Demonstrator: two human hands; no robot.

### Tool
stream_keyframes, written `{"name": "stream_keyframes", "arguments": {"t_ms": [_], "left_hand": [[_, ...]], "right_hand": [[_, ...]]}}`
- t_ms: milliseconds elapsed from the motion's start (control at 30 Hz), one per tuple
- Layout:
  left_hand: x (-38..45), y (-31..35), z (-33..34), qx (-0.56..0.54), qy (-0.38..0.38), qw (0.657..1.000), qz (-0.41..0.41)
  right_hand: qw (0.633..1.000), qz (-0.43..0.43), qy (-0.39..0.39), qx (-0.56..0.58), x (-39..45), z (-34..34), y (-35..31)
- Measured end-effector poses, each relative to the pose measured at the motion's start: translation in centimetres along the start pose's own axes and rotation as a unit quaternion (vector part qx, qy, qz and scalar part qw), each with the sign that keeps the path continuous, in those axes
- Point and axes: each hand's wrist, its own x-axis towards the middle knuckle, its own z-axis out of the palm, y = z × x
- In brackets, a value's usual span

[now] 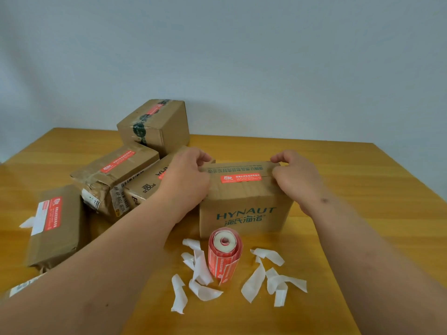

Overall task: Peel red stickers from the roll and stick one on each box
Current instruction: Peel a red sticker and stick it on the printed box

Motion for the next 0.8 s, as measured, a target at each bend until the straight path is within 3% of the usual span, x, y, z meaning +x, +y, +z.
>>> {"name": "stream_keyframes", "arguments": {"t_ms": [67,167,267,400,533,633,800], "left_hand": [[-0.6,-0.4,-0.6,0.04,0.003,0.999,-0.008],[-1.6,-0.8,-1.5,0.077,-0.102,0.99,-0.053],[-2.4,-0.6,-1.9,0.092,-0.164,0.982,-0.036],[-2.2,0.2,-2.4,0.04,-0.044,0.998,-0.008],[-0.8,1.1,-3.0,-0.056,0.035,0.994,-0.084],[-0.1,1.9,-2.8,-0.049,0.024,0.992,-0.111],[0.6,2.1,-2.3,-0.068,-0.01,0.988,-0.137]], "right_hand": [[0.999,0.033,-0.036,-0.016,-0.5,-0.7,0.5],[0.986,0.095,-0.131,-0.043,-1.8,-1.5,0.9],[0.986,0.09,-0.141,0.012,-2.6,-1.7,0.8],[0.99,0.049,-0.061,0.118,-2.4,-2.3,0.8],[0.979,-0.005,0.016,0.202,-2.2,-3.1,0.8],[0.969,-0.015,-0.051,0.243,-2.3,-3.2,1.0],[0.959,-0.002,-0.184,0.217,-2.0,-3.8,1.8]]}}
